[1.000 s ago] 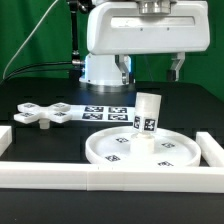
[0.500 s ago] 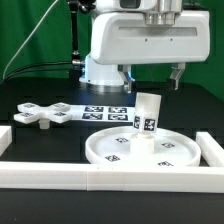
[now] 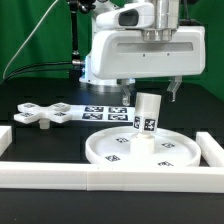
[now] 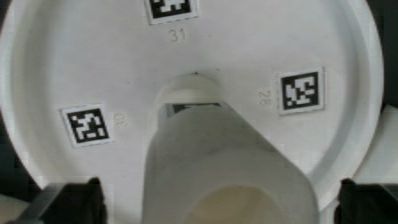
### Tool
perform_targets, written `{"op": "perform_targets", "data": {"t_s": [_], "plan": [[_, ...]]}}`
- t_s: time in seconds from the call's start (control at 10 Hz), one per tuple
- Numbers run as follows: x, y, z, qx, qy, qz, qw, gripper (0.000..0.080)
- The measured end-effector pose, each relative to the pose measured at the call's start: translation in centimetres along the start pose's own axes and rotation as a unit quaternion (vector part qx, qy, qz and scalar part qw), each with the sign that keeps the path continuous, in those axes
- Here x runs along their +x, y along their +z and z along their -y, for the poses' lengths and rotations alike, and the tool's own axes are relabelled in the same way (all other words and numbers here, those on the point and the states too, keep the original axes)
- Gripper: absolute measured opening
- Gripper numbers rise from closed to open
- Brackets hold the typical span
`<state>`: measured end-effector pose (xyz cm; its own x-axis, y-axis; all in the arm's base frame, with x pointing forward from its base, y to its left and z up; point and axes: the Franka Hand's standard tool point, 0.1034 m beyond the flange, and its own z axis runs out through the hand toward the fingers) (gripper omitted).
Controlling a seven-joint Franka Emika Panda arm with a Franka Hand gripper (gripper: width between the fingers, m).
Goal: Assemble round table
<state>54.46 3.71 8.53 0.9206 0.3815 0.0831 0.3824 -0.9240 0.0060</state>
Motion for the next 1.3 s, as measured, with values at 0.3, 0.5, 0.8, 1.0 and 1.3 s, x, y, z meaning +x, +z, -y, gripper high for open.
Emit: {"op": "perform_targets", "data": {"t_s": [0.3,0.5,0.8,1.0,1.3], "plan": [[0.27,-0.09,-0.10,0.001,-0.020,0.005,1.000,0.0637],[0.27,-0.12,-0.15,0.001,-0.014,0.004,1.000,0.0413],[0.30,-0.13,-0.09,0.004,0.023,0.003,1.000,0.0413],[0.29,-0.12,0.09,0.011,0.144,0.000,0.990,0.0413],[0.37,-0.08,0.38,0.019,0.289,-0.003,0.957,0.0413]]}}
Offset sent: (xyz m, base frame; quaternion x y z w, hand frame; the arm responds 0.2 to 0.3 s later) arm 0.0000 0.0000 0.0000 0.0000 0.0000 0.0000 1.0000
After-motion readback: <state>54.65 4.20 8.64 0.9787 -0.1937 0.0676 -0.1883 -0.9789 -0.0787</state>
